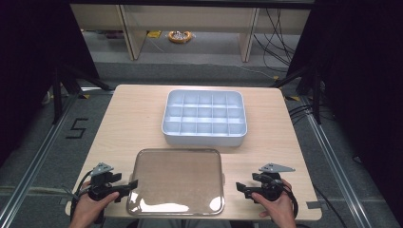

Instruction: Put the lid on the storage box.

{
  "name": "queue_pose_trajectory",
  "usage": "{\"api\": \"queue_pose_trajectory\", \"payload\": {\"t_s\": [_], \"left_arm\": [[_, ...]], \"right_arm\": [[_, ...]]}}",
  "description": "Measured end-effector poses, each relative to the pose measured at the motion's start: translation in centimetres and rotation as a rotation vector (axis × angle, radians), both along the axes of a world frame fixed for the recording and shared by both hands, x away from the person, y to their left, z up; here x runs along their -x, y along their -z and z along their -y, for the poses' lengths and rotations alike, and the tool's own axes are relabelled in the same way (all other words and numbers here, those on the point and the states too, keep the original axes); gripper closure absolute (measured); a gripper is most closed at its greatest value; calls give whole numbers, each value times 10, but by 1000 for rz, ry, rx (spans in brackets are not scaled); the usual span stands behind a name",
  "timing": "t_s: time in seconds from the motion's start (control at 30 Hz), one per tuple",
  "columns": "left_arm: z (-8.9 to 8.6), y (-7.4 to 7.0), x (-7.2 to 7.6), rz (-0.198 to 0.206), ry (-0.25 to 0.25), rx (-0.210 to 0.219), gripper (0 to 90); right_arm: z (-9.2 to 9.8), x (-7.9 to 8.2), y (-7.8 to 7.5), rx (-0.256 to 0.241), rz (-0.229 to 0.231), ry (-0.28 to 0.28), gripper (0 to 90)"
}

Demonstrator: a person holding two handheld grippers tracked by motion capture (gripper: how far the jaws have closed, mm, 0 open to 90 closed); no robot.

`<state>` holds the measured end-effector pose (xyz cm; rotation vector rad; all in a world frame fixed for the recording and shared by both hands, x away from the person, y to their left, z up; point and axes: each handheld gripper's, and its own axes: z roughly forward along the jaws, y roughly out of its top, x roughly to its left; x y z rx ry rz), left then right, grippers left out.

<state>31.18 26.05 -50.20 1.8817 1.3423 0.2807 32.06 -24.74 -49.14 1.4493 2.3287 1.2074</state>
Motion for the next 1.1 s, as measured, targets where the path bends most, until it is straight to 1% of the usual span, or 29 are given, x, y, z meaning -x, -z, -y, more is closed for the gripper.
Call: {"api": "queue_pose_trajectory", "payload": {"t_s": [0.03,0.07,0.1,0.13,0.2,0.23,0.27,0.33,0.37,0.4,0.47,0.5,0.53,0.57,0.6,0.63,0.67,0.7,0.73,0.77,0.8,0.83,0.9,0.93,0.97,1.0,1.03,1.07,1.1], "left_arm": [[0,0,0,0,0,0,203],[1,0,0,2,-11,15,211],[1,0,0,2,-11,15,222],[0,1,1,-10,5,8,233],[0,1,1,-14,4,10,252],[3,3,0,-9,-12,34,271],[1,3,0,-12,12,9,295],[1,3,0,-23,14,-6,318],[0,3,0,-27,23,-14,331],[0,4,-1,-20,26,-13,347],[1,4,-1,-27,23,-19,386],[2,6,-2,-26,19,-19,402],[2,7,-2,-17,18,-16,415],[2,6,-3,-24,29,-31,433],[2,6,-3,-24,29,-31,455],[3,7,-3,-28,40,-45,464],[3,7,-3,-28,40,-45,471],[5,9,-4,-33,41,-40,480],[4,9,-4,-41,67,-68,486],[5,10,-4,-45,61,-66,490],[6,10,-4,-38,66,-71,494],[7,10,-4,-35,58,-81,498],[7,10,-5,-36,67,-94,497],[8,10,-4,-34,69,-101,498],[8,10,-4,-30,73,-106,497],[9,10,-3,-28,71,-105,497],[10,10,-3,-24,69,-110,497],[10,10,-3,-29,84,-107,497],[12,10,-2,-25,84,-116,499]], "right_arm": [[0,0,0,0,0,0,179],[-3,1,0,-15,-15,-7,179],[-5,2,0,-19,-23,0,179],[-7,1,0,-32,-16,-12,180],[-11,1,0,-38,-17,-16,183],[-14,1,0,-49,-23,-25,190],[-17,1,0,-46,-31,-28,195],[-23,3,0,-58,-68,-17,204],[-24,1,1,-50,-49,-22,208],[-27,2,1,-56,-70,-17,212],[-30,0,2,-66,-66,-20,222],[-32,-1,2,-56,-63,-26,225],[-32,-3,3,-65,-48,-45,229],[-34,-3,3,-60,-52,-40,232],[-34,-3,3,-60,-52,-40,232],[-39,-5,4,-45,-59,-31,238],[-39,-5,4,-45,-59,-31,238],[-42,-7,5,-53,-66,-50,244],[-44,-8,5,-56,-72,-46,246],[-46,-8,5,-49,-83,-37,248],[-47,-10,7,-62,-75,-43,250],[-49,-10,7,-54,-89,-34,251],[-51,-13,9,-68,-88,-40,254],[-52,-15,10,-53,-87,-28,259],[-54,-16,11,-75,-98,-34,269],[-55,-17,13,-83,-116,-25,272],[-56,-19,14,-79,-103,-30,273],[-57,-20,14,-72,-116,-20,273],[-58,-22,16,-70,-111,-12,277]]}}
